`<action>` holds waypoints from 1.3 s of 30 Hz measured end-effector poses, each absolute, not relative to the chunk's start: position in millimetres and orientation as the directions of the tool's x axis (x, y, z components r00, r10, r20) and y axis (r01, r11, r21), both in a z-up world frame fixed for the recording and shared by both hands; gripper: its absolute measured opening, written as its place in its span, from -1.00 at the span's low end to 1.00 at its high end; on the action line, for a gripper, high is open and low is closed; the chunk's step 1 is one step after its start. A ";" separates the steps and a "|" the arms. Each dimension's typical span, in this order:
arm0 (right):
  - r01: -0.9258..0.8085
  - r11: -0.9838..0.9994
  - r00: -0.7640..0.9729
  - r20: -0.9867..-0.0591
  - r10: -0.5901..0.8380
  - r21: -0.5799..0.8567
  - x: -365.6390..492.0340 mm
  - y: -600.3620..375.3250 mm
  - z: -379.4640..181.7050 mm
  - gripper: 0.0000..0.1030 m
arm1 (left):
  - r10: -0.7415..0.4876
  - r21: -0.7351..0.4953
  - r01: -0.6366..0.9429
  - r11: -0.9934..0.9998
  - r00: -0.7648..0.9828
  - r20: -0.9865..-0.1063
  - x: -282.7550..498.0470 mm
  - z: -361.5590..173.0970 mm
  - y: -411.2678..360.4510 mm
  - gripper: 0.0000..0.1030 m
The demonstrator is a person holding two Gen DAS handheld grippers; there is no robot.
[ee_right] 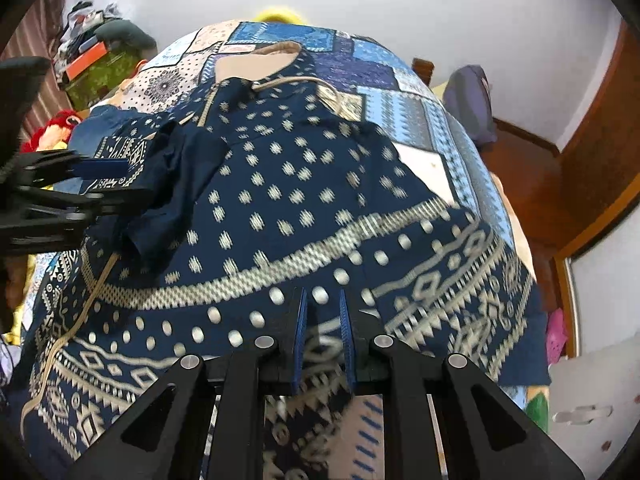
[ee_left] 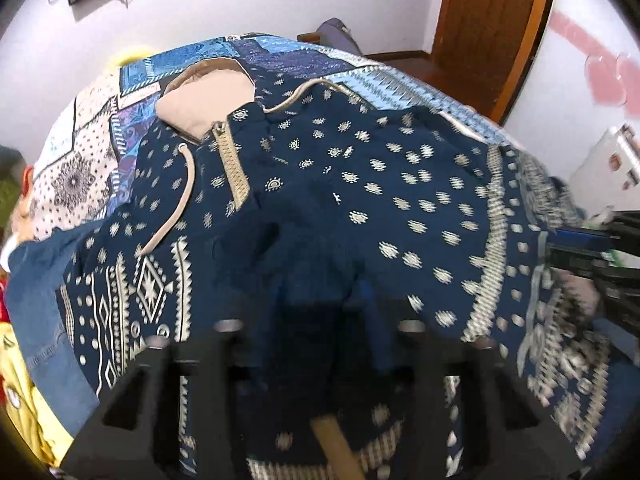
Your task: Fold large clothes
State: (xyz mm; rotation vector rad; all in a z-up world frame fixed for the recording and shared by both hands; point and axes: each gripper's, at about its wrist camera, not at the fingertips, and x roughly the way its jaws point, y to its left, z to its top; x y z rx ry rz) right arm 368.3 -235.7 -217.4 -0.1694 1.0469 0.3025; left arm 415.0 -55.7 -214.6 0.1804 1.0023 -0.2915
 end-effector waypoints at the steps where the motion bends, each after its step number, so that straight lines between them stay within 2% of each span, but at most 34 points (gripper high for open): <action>1: -0.316 0.949 0.464 -0.870 0.165 0.011 364.6 -242.7 -217.1 -0.76 | -0.149 0.025 0.318 0.948 0.512 -0.846 416.8 -216.6 -56.6 -0.77; 7: -0.278 0.960 0.501 -0.857 0.118 -0.030 345.4 -273.7 -214.2 -0.76 | -0.212 -0.026 0.320 0.947 0.563 -0.799 418.6 -184.2 -54.6 -0.85; 12: -0.212 0.977 0.514 -0.850 0.120 0.010 343.3 -302.2 -212.2 -0.76 | -0.352 -0.068 0.441 0.895 0.604 -0.715 412.7 -120.6 -100.9 -0.86; 15: -0.173 0.983 0.515 -0.847 0.136 0.053 345.1 -316.0 -210.6 -0.76 | -0.434 -0.105 0.516 0.850 0.573 -0.695 415.6 -107.0 -138.9 -0.85; 18: -0.144 0.987 0.523 -0.842 0.135 0.068 342.9 -326.7 -207.8 -0.76 | -0.472 -0.124 0.576 0.808 0.507 -0.721 421.8 -118.8 -179.7 -0.85; 21: -0.119 0.989 0.524 -0.841 0.133 0.082 337.3 -338.4 -206.6 -0.76 | -0.449 -0.142 0.591 0.794 0.412 -0.793 431.6 -159.1 -211.9 -0.85; 23: -0.101 0.991 0.518 -0.846 0.126 0.086 332.8 -347.1 -207.6 -0.76 | -0.442 -0.189 0.587 0.788 0.324 -0.836 434.2 -187.8 -220.2 -0.85; 27: -0.080 0.994 0.505 -0.857 0.104 0.074 325.5 -360.1 -210.6 -0.76 | -0.445 -0.254 0.567 0.784 0.227 -0.866 423.5 -215.2 -221.9 -0.83; 29: -0.079 0.995 0.500 -0.861 0.098 0.068 325.8 -363.1 -211.3 -0.76 | -0.450 -0.247 0.583 0.774 0.231 -0.862 410.4 -209.3 -217.7 -0.74; 31: -0.083 0.994 0.497 -0.862 0.100 0.067 328.3 -362.3 -209.5 -0.76 | -0.469 -0.247 0.620 0.745 0.223 -0.854 397.6 -197.5 -208.8 -0.43; 33: -0.092 0.993 0.501 -0.859 0.109 0.072 332.2 -358.3 -206.1 -0.76 | -0.456 -0.190 0.642 0.743 0.277 -0.846 383.1 -180.0 -191.2 -0.20; 37: -0.153 0.984 0.532 -0.832 0.157 0.087 344.0 -330.0 -188.1 -0.76 | -0.397 -0.074 0.597 0.799 0.430 -0.811 369.7 -154.4 -142.4 0.09; 39: -0.187 0.978 0.540 -0.823 0.179 0.090 351.3 -312.2 -181.8 -0.76 | -0.328 -0.013 0.533 0.846 0.502 -0.800 372.4 -153.3 -108.5 0.12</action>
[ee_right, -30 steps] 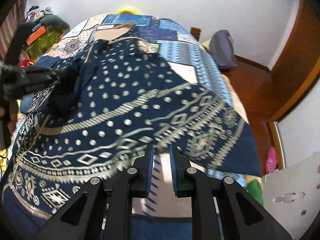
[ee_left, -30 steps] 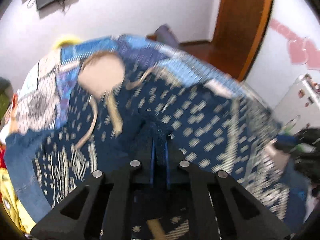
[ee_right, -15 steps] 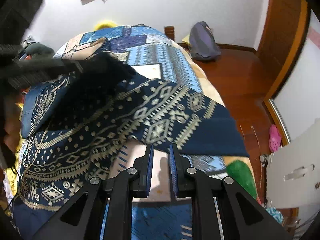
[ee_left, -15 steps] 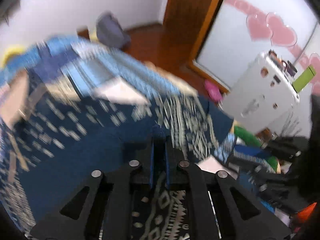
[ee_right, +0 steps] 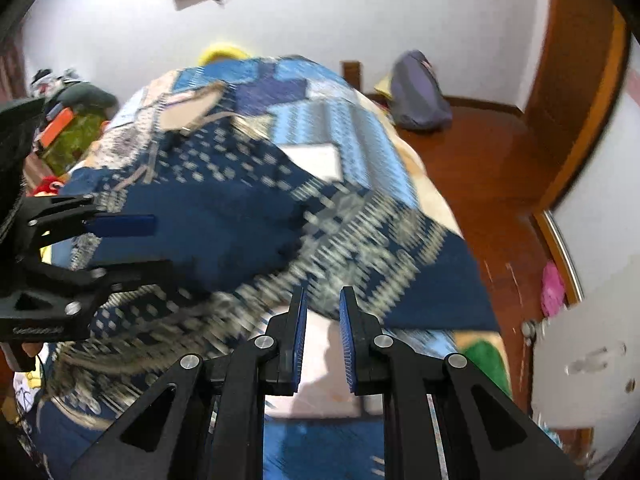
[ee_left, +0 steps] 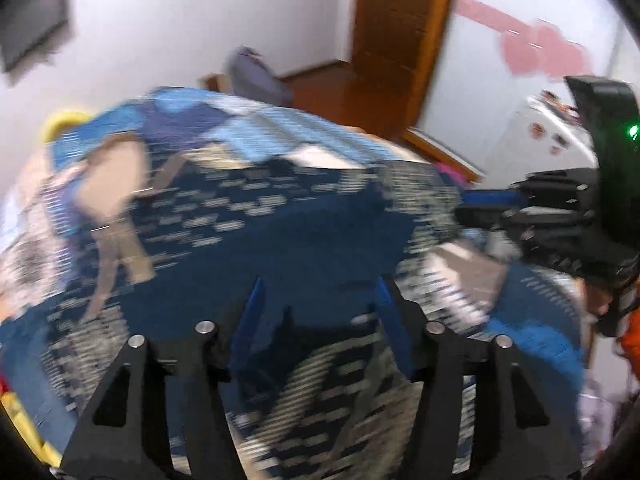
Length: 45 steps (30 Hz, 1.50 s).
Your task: Fold large clothes
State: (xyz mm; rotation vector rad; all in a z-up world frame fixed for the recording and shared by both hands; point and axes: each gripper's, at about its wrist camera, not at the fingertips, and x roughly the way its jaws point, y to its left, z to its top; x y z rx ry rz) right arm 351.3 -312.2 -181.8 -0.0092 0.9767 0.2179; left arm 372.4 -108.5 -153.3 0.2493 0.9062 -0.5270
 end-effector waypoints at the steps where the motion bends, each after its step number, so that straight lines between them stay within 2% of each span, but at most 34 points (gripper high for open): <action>1: -0.207 0.974 0.541 -0.818 0.193 0.092 355.8 -301.0 -179.1 -0.76 | -0.298 0.008 0.506 0.862 0.519 -0.801 375.5 -154.6 -95.7 0.12; 6: -0.332 0.938 0.504 -0.822 0.266 0.099 379.8 -230.9 -181.5 -0.76 | -0.131 0.077 0.344 0.936 0.542 -0.830 388.0 -179.1 -20.4 0.11; 9: -0.396 0.915 0.467 -0.842 0.270 0.074 390.1 -194.4 -195.1 -0.76 | -0.079 0.085 0.285 0.955 0.519 -0.851 393.0 -202.5 7.6 0.12; 15: -0.457 0.889 0.377 -0.909 0.176 -0.017 412.6 -144.9 -243.1 -0.76 | -0.075 0.054 0.250 0.967 0.478 -0.875 392.9 -241.4 26.1 0.13; 20: -0.523 0.843 0.414 -0.902 0.123 -0.125 406.7 -142.0 -247.9 -0.74 | -0.072 0.059 0.235 0.970 0.513 -0.855 385.6 -249.0 28.3 0.18; 21: -0.519 0.841 0.425 -0.900 0.100 -0.152 405.4 -143.6 -248.5 -0.51 | -0.067 0.062 0.228 0.972 0.518 -0.853 385.4 -249.7 26.6 0.18; 22: -0.500 0.843 0.453 -0.890 0.061 -0.197 404.6 -146.0 -248.8 0.09 | -0.064 0.065 0.224 0.972 0.523 -0.850 384.5 -250.5 26.8 0.19; 24: -0.427 0.847 0.525 -0.850 -0.052 -0.316 406.1 -156.1 -248.6 0.97 | -0.062 0.063 0.217 0.974 0.525 -0.849 384.2 -251.3 27.9 0.20; 28: -0.356 0.921 0.449 -0.893 0.022 -0.156 410.4 -196.5 -247.2 0.98 | -0.050 0.064 0.190 0.980 0.538 -0.841 378.6 -249.4 27.0 0.23; 34: -0.252 0.960 0.505 -0.863 0.021 -0.124 385.2 -250.7 -220.5 0.98 | 0.015 0.157 0.208 0.965 0.556 -0.831 373.8 -237.1 10.7 0.23; 38: -0.146 0.987 0.535 -0.844 0.022 -0.067 365.1 -310.4 -205.1 0.98 | -0.031 0.135 0.239 0.962 0.583 -0.812 372.0 -215.8 -9.0 0.23; 42: 0.003 0.996 0.504 -0.861 0.072 0.085 357.4 -379.6 -207.8 0.98 | -0.087 0.110 0.281 0.953 0.606 -0.790 376.8 -197.9 -41.3 0.31; 45: 0.156 0.945 0.454 -0.871 0.190 0.287 355.6 -435.8 -224.1 0.98 | -0.125 0.097 0.321 0.942 0.606 -0.785 381.9 -194.9 -69.9 0.33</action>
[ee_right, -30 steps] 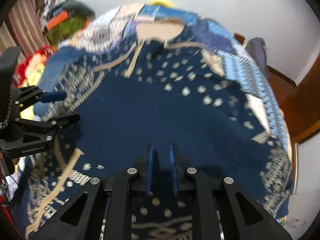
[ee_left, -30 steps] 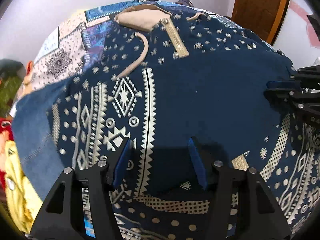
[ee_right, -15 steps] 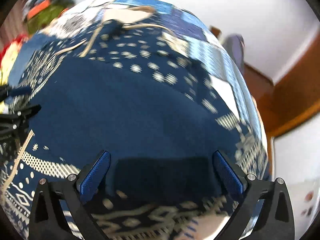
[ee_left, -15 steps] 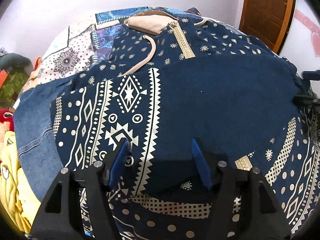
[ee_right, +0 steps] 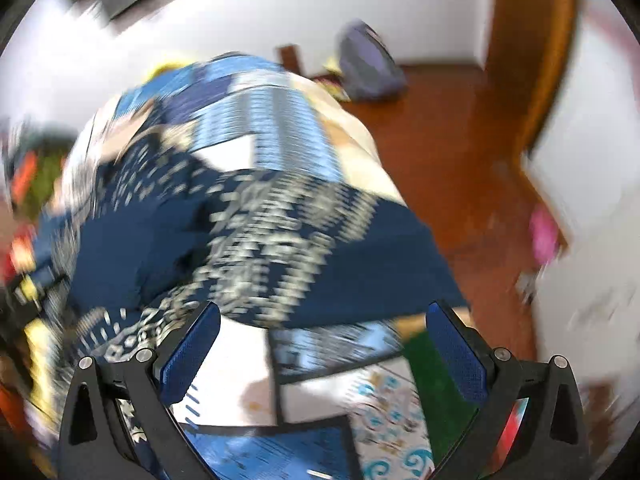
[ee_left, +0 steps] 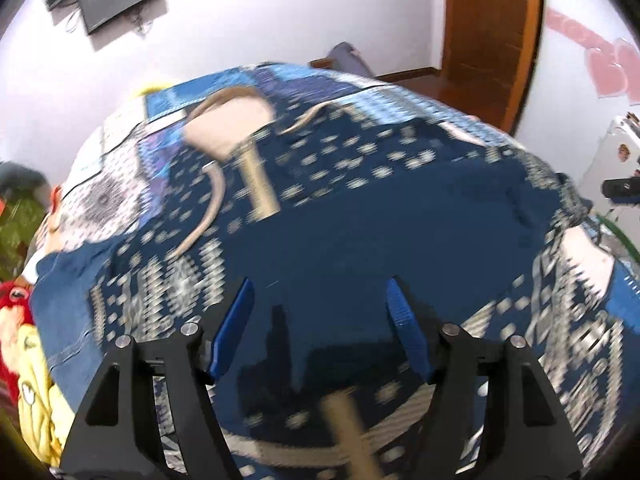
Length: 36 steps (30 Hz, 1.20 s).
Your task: Fold large clothes
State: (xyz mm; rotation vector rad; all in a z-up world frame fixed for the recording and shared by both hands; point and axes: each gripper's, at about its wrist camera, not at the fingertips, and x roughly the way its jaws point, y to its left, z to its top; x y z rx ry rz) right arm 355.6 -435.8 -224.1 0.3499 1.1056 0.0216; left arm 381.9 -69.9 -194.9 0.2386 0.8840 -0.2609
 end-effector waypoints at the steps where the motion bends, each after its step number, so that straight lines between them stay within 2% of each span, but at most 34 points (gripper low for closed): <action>1: 0.202 0.916 0.445 -0.865 0.230 0.348 354.8 -449.9 -230.9 0.98 | -0.133 0.095 0.331 0.939 0.602 -0.788 384.9 -195.8 -76.2 0.33; 5: 0.325 0.793 0.435 -0.826 0.359 0.516 356.0 -486.9 -261.8 0.96 | -0.152 0.079 0.355 0.931 0.575 -0.804 398.2 -205.0 -107.9 0.33; 11: 0.428 0.631 0.476 -0.754 0.452 0.648 365.5 -503.5 -296.8 0.73 | -0.208 0.015 0.386 0.922 0.530 -0.822 409.7 -217.8 -133.8 0.33; 13: 0.456 0.611 0.488 -0.756 0.436 0.647 369.4 -509.4 -302.7 0.42 | -0.200 0.032 0.401 0.916 0.523 -0.829 411.0 -220.6 -139.5 0.33; 14: 0.468 0.606 0.495 -0.759 0.424 0.644 373.2 -510.9 -305.8 0.34 | -0.196 0.040 0.406 0.913 0.522 -0.830 410.7 -221.3 -141.6 0.33; 16: 0.486 0.613 0.497 -0.774 0.393 0.623 381.0 -512.5 -310.1 -0.14 | -0.199 0.044 0.413 0.910 0.525 -0.827 409.5 -221.1 -142.9 0.33; 19: 0.499 0.636 0.504 -0.794 0.340 0.589 385.8 -513.5 -311.4 -0.65 | -0.192 0.055 0.401 0.914 0.550 -0.813 404.6 -214.4 -139.9 0.33; 22: 0.480 0.676 0.529 -0.799 0.286 0.560 388.3 -510.7 -298.7 -0.84 | -0.191 0.060 0.389 0.920 0.574 -0.797 398.4 -202.8 -131.3 0.33; 25: 0.425 0.742 0.579 -0.786 0.217 0.518 384.9 -499.7 -264.5 -0.87 | -0.180 0.069 0.367 0.928 0.601 -0.779 391.6 -188.8 -117.7 0.33; 29: 0.287 0.828 0.690 -0.703 0.170 0.482 381.9 -470.3 -193.5 -0.88 | -0.162 0.085 0.334 0.939 0.645 -0.747 380.4 -169.6 -97.8 0.33; 36: 0.032 0.916 0.784 -0.579 0.225 0.399 389.1 -384.3 -89.3 -0.88 | -0.138 0.113 0.289 0.951 0.720 -0.680 356.5 -138.9 -62.7 0.33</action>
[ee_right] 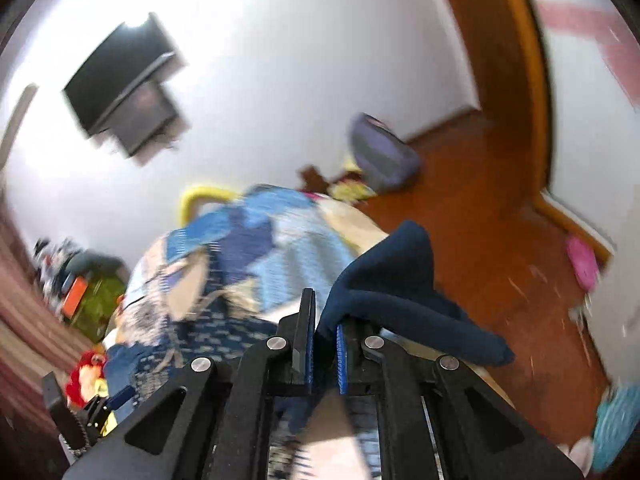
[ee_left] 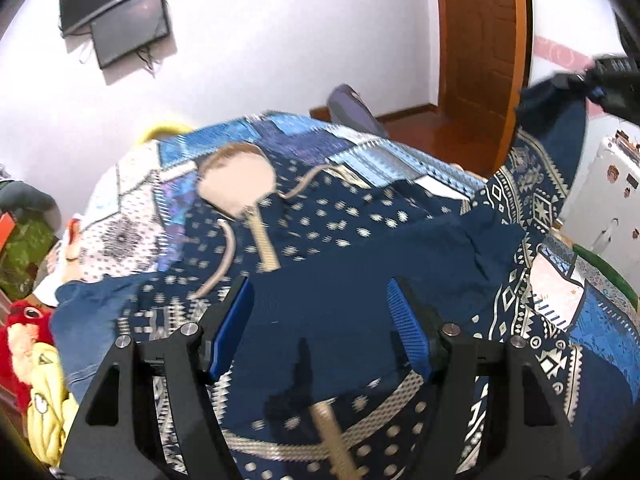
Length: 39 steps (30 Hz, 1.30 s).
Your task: Fold large clothes
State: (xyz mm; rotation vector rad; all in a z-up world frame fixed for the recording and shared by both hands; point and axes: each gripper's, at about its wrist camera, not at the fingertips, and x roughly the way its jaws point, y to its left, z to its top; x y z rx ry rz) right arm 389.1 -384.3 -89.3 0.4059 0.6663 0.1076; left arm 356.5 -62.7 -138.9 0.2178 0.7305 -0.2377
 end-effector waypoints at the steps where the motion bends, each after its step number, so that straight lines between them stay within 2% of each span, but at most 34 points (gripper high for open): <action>1: 0.000 0.921 0.784 -0.571 0.243 0.391 392.7 -368.6 -80.4 -0.88 | -0.138 0.111 0.282 0.953 0.729 -0.670 351.8 -134.6 -55.9 0.33; 7: -0.151 0.922 0.710 -0.610 0.352 0.356 424.5 -259.6 -75.5 -0.88 | -0.136 0.067 0.231 0.971 0.756 -0.641 327.5 -120.1 -13.1 0.33; 11: -0.209 0.912 0.581 -0.705 0.406 0.353 438.1 -183.8 -122.7 -0.88 | -0.097 0.072 0.182 0.981 0.768 -0.633 311.9 -118.5 17.7 0.33; 16: -0.219 0.928 0.414 -0.833 0.367 0.301 431.1 -117.9 -203.3 -0.88 | -0.048 0.083 0.135 0.987 0.751 -0.659 296.4 -129.6 50.6 0.33; 22: -0.171 0.953 0.332 -0.896 0.296 0.251 405.4 -122.5 -248.3 -0.87 | -0.035 0.063 0.110 0.992 0.713 -0.701 284.9 -147.9 70.5 0.33; 31: -0.142 0.936 0.239 -0.906 0.349 0.323 371.1 -154.0 -242.3 -0.86 | -0.077 0.042 0.153 0.987 0.693 -0.717 278.0 -149.5 49.1 0.33; 39: -0.162 0.891 0.191 -0.873 0.449 0.424 344.3 -189.8 -235.9 -0.86 | -0.108 0.088 0.238 0.967 0.701 -0.705 289.9 -132.2 2.9 0.33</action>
